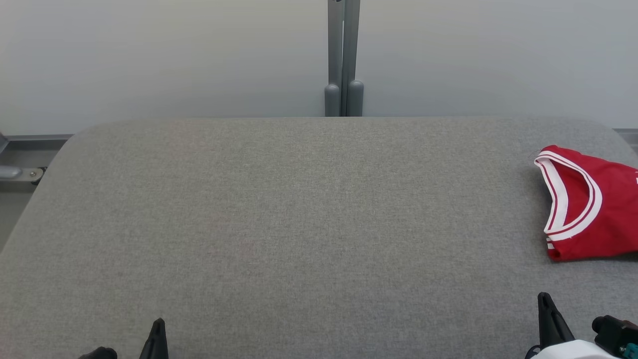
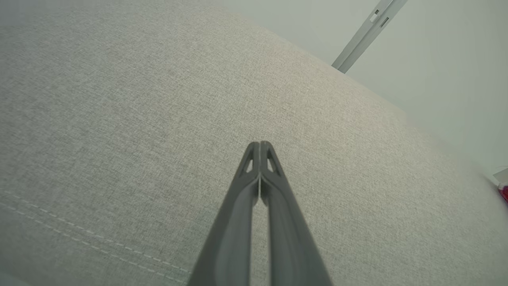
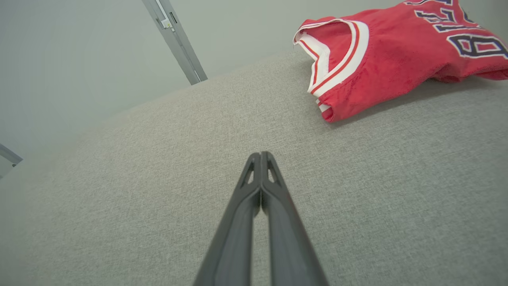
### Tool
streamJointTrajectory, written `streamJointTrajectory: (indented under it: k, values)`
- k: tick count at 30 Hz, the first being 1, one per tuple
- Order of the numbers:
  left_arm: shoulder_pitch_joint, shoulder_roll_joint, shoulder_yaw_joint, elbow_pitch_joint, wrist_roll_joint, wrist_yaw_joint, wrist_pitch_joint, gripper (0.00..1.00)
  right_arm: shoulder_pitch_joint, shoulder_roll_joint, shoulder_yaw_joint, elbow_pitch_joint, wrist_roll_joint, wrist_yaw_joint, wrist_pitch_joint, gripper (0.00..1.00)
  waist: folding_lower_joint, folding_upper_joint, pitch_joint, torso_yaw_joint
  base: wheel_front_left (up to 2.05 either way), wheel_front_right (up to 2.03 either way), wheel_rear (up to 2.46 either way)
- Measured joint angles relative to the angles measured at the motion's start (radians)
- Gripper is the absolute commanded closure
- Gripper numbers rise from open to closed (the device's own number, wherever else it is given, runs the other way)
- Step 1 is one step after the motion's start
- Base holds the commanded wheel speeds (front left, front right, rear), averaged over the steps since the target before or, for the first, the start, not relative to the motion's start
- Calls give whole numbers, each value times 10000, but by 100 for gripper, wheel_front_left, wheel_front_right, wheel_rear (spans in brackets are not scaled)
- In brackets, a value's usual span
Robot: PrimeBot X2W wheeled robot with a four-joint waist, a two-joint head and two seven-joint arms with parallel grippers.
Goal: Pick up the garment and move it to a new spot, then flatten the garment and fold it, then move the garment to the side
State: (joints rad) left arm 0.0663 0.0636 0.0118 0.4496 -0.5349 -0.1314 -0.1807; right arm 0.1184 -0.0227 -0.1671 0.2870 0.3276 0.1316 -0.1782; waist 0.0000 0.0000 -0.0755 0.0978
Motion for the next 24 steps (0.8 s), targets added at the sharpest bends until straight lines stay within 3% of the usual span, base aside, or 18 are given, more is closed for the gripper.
streamJointTrajectory:
  k: [24]
  values:
    - [-454, -56, 311, -677, -3421, 0, 924, 100, -634, -84, 190, -192, 4063, 0, 897, 100, 1, 0, 171, -214, 0, 0, 0]
